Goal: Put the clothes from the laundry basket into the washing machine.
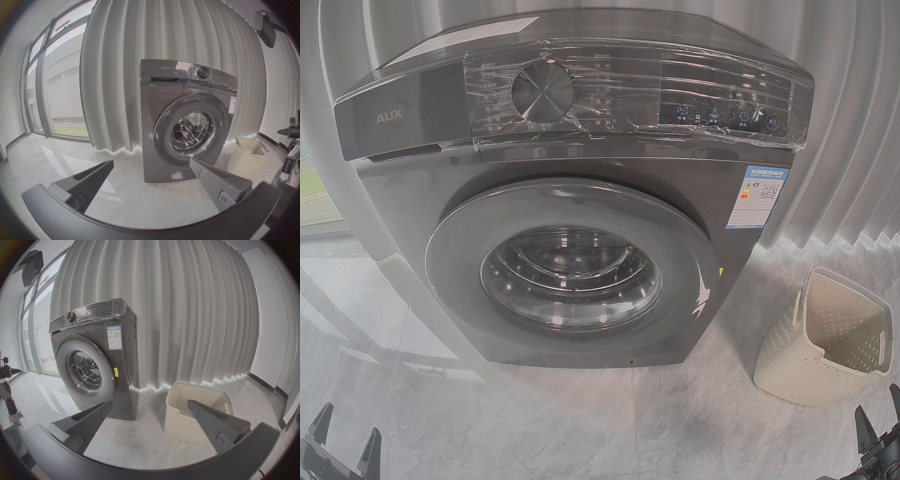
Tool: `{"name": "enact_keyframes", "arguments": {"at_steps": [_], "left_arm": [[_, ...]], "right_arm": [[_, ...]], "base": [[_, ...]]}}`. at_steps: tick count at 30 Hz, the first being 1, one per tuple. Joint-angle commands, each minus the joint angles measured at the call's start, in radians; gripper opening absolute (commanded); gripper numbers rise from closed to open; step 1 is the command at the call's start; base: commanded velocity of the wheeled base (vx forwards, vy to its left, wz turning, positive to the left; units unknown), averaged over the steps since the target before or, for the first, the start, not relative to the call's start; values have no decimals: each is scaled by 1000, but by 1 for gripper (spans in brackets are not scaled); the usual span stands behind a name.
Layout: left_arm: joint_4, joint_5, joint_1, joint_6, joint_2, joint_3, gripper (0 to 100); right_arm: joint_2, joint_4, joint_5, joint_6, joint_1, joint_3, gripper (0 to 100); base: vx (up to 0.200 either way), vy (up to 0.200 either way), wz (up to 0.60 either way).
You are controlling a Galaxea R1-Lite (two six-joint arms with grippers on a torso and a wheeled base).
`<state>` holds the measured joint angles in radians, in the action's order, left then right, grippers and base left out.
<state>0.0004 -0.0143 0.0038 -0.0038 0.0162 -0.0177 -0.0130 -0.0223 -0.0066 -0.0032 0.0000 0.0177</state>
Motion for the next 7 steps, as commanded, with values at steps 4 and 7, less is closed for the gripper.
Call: {"name": "enact_keyframes", "arguments": {"at_steps": [4, 7], "left_arm": [[0, -1, 1, 2, -16, 18, 100], [0, -1, 1, 2, -16, 18, 100]], "right_arm": [[11, 1, 2, 0, 0, -8, 100], [11, 1, 0, -1, -2, -8, 100]], "base": [[0, 0, 0], [0, 0, 0]]}}
